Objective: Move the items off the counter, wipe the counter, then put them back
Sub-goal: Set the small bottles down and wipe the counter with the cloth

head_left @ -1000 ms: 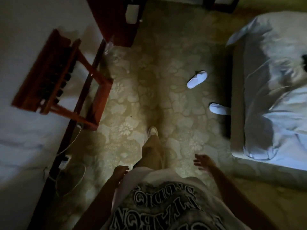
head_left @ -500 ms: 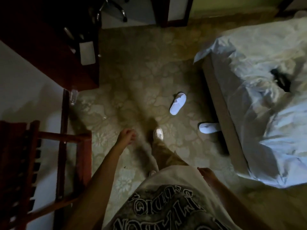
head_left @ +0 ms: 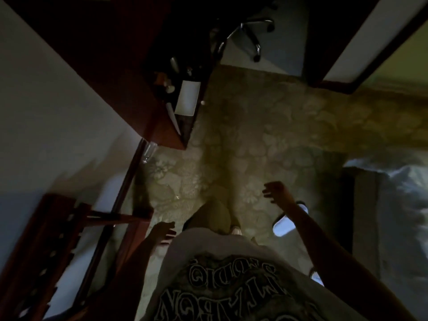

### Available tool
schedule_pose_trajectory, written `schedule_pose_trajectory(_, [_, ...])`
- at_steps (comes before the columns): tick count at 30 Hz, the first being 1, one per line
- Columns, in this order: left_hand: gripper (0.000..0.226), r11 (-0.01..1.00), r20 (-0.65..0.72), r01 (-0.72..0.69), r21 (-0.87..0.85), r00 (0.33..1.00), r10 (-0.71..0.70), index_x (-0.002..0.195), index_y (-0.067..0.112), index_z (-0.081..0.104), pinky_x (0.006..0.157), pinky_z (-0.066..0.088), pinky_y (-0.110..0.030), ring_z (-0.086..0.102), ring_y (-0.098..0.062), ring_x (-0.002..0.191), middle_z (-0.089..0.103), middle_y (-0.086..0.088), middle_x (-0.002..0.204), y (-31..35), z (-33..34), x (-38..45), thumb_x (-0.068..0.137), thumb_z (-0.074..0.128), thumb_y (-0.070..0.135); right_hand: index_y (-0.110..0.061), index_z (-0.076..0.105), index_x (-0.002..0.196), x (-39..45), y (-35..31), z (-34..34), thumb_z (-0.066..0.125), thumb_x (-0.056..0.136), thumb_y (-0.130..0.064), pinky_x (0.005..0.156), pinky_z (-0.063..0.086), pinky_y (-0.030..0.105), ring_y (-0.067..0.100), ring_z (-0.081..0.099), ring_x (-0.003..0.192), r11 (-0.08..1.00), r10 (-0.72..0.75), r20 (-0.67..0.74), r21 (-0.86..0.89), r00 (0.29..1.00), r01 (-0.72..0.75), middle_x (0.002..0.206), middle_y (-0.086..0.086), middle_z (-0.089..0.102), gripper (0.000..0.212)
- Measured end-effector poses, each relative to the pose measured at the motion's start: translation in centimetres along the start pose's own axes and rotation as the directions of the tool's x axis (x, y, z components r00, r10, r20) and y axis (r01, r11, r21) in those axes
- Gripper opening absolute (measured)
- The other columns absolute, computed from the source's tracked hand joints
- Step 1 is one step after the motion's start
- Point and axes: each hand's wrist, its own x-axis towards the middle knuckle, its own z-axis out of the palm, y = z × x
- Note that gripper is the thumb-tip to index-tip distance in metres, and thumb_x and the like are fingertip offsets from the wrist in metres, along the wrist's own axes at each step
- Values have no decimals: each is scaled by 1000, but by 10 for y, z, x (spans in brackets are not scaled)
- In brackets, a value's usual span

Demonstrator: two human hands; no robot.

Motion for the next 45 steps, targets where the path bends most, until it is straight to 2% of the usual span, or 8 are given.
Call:
schedule_pose_trajectory(11, [21, 958, 28, -249, 141, 969, 247, 111, 7, 51, 67, 50, -33, 61, -23, 76, 63, -15, 98, 334, 63, 86, 97, 57, 21, 0, 54, 116, 129, -110, -39, 44, 99, -13, 59, 36, 25, 20, 55, 67, 950, 297, -62, 123, 953, -288, 84, 13, 60, 24])
schedule_pose_trajectory(18, [8, 782, 146, -497, 376, 865, 480, 94, 16, 54, 69, 45, -31, 61, -29, 82, 61, -18, 108, 604, 87, 91, 100, 49, 14, 3, 54, 109, 214, -279, -81, 48, 99, -16, 58, 42, 26, 20, 57, 72, 958, 154, -183, 269, 971, -101, 102, 23, 62, 23])
schedule_pose_trajectory(25, [21, 265, -112, -759, 594, 248, 962, 112, 21, 60, 92, 51, -35, 60, -21, 105, 59, -4, 117, 828, 88, 50, 92, 59, 27, -37, 63, 97, 363, -515, -116, 60, 81, -61, 85, 53, 36, 12, 66, 92, 932, -345, -101, 82, 933, 354, 93, -14, 67, 29])
schedule_pose_trajectory(29, [29, 154, -241, -560, 814, -85, 967, 123, 23, 59, 97, 46, -31, 52, -15, 116, 50, -1, 131, 960, 57, -21, 95, 55, 28, -14, 59, 98, 408, -715, -112, 54, 96, -14, 69, 51, 13, -11, 61, 65, 761, -648, 88, 41, 757, 647, 72, -17, 68, 6])
schedule_pose_trajectory(33, [24, 249, -407, -400, 882, -380, 830, 115, 10, 62, 89, 48, -42, 56, -27, 102, 59, -11, 115, 1046, -15, -66, 93, 56, 20, -12, 58, 109, 428, -883, -90, 54, 97, -20, 78, 48, 15, -9, 61, 85, 538, -817, 273, 41, 508, 842, 96, -5, 64, 15])
schedule_pose_trajectory(36, [32, 513, -524, -118, 850, -284, 803, 113, 9, 61, 82, 41, -42, 53, -31, 104, 60, -13, 119, 1069, -59, -67, 99, 40, 30, -15, 56, 116, 417, -989, -62, 55, 95, -31, 84, 48, 26, 12, 61, 104, 231, -888, 404, -17, 218, 973, 116, 2, 61, 26])
schedule_pose_trajectory(40, [34, 549, -522, 90, 831, -218, 825, 114, 14, 60, 78, 39, -42, 56, -33, 97, 59, -10, 114, 1089, -52, -64, 99, 38, 34, -13, 51, 125, 410, -1100, -2, 51, 96, -36, 88, 48, 35, 18, 55, 112, -281, -784, 594, -80, -181, 956, 129, 3, 51, 36])
schedule_pose_trajectory(45, [35, 614, -579, 131, 778, -228, 782, 119, 18, 61, 78, 40, -40, 55, -29, 95, 59, -4, 117, 1097, -50, -62, 103, 37, 38, -18, 39, 142, 443, -1170, 83, 34, 99, -49, 105, 38, 40, 26, 42, 132, -552, -571, 796, -192, -200, 812, 149, 4, 40, 53])
